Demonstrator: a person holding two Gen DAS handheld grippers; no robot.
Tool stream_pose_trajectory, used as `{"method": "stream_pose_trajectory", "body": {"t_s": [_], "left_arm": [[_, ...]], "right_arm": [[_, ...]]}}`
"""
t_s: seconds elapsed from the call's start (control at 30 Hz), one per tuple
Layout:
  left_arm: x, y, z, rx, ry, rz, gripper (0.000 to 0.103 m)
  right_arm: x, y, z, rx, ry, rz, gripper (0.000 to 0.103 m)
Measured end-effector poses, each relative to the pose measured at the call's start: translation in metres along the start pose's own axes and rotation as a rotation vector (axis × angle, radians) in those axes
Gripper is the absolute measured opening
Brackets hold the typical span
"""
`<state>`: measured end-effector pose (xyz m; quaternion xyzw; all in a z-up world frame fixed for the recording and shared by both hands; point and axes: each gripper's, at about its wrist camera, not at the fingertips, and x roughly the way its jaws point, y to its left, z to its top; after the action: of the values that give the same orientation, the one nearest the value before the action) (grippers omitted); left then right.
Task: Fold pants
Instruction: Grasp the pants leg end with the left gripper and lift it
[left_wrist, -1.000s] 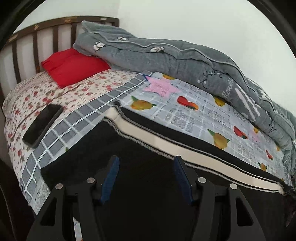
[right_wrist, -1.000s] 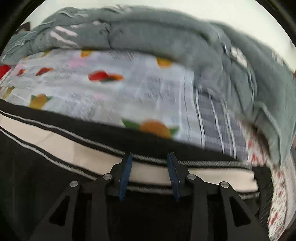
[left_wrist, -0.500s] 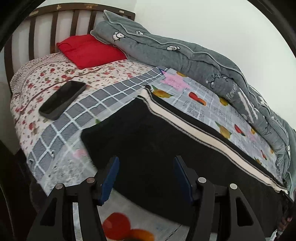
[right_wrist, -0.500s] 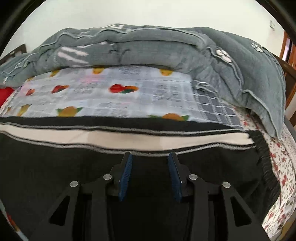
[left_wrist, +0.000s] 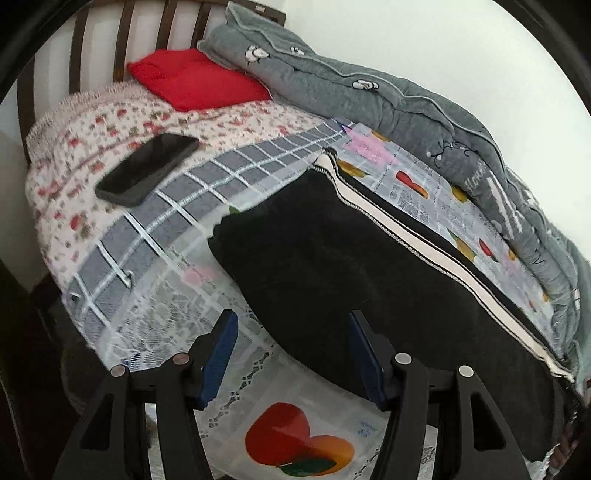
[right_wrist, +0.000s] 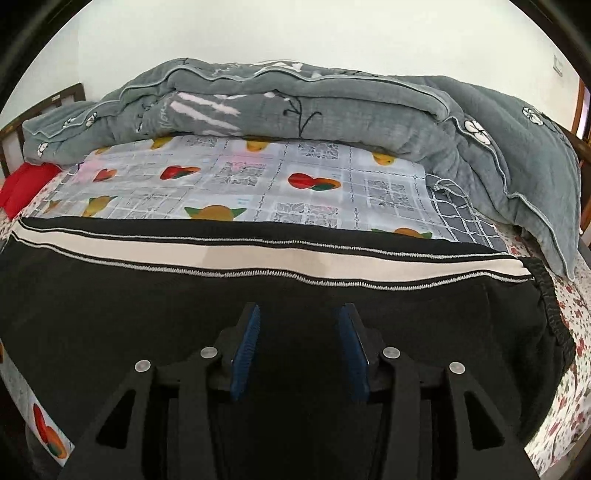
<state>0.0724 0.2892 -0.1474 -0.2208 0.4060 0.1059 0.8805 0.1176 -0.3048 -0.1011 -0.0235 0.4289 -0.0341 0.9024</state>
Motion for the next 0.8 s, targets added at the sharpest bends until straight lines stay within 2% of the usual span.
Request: {"method": "stream_pose_trajectory", "body": {"t_s": [0.07, 0.2, 0.33, 0.37, 0.4, 0.47, 0.57, 0.6, 0.7, 0.77, 0.8], "left_arm": [[0.009, 0.006, 0.000, -0.023, 0.016, -0.017, 0.057], [0.026, 0.017, 0.003, -0.068, 0.030, -0.058, 0.048], [0.032, 0.020, 0.015, -0.067, -0.018, -0.022, 0.042], [0.034, 0.022, 0.018, -0.074, -0.022, -0.027, 0.035], [0.036, 0.025, 0.023, -0.086, -0.026, -0.033, 0.020], [0.035, 0.028, 0.032, -0.089, -0.050, -0.062, 0.009], [0.012, 0.029, 0.040, -0.078, -0.155, -0.119, 0.008], [0.012, 0.028, 0.043, -0.060, -0.162, -0.105, 0.008], [0.039, 0.035, 0.043, -0.101, -0.065, -0.046, 0.008], [0.046, 0.044, 0.038, -0.145, -0.050, -0.067, 0.010], [0.044, 0.047, 0.037, -0.160, -0.056, -0.079, 0.014]], "right_arm": [[-0.004, 0.000, -0.003, -0.002, 0.000, -0.012, 0.045], [-0.008, -0.001, -0.011, 0.012, 0.005, -0.034, 0.045], [-0.007, -0.001, -0.020, 0.026, 0.020, -0.046, 0.045], [-0.007, 0.000, -0.021, 0.028, 0.024, -0.048, 0.045], [-0.005, 0.001, -0.023, 0.030, 0.029, -0.053, 0.045], [-0.003, 0.002, -0.025, 0.035, 0.036, -0.054, 0.045], [-0.003, 0.004, -0.025, 0.042, 0.034, -0.056, 0.045], [-0.004, 0.004, -0.024, 0.042, 0.030, -0.056, 0.045], [-0.003, 0.004, -0.022, 0.043, 0.029, -0.050, 0.045], [-0.002, 0.004, -0.021, 0.043, 0.030, -0.047, 0.045], [-0.001, 0.004, -0.021, 0.042, 0.032, -0.046, 0.045]]}}
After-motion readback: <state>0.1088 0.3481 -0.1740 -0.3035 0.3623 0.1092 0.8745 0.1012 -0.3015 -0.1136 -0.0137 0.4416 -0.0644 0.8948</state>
